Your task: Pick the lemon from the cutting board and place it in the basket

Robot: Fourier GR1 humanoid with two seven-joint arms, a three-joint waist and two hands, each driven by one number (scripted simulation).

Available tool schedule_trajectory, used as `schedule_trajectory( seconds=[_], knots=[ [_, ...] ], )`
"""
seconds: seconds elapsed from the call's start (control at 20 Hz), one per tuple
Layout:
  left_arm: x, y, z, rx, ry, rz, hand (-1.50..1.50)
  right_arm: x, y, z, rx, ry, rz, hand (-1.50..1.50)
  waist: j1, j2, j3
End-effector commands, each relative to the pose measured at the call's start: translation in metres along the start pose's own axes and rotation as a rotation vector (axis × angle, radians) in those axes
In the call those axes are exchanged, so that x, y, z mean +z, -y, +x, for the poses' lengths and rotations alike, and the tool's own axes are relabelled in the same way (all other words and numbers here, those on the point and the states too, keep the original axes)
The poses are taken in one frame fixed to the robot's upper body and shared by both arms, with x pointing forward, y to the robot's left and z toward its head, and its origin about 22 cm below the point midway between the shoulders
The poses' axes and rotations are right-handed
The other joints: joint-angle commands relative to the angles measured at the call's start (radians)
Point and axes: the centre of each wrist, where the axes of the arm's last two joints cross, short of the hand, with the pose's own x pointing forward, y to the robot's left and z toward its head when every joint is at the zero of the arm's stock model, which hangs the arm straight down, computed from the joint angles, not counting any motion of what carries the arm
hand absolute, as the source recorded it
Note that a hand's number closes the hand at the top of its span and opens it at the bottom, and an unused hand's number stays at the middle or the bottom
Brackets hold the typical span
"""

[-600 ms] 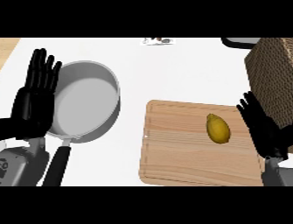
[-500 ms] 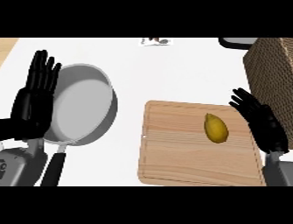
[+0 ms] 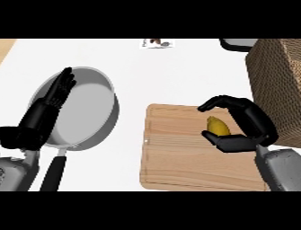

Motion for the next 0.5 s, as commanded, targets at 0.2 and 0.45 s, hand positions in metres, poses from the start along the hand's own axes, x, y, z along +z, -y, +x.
schedule_trajectory(
  seconds=[0.2,0.45],
  knots=[
    [0.008,-0.019,-0.010,-0.031,-0.039,-0.023,0.00,-0.002,-0.055,0.020,0.420,-0.005,-0.098,-1.50,-0.036,-0.009,-0.006],
    [0.014,-0.007,-0.004,-0.020,-0.070,-0.033,0.00,-0.012,-0.018,0.083,0.751,-0.079,-0.233,-1.50,-0.043,-0.020,-0.007]
  ],
)
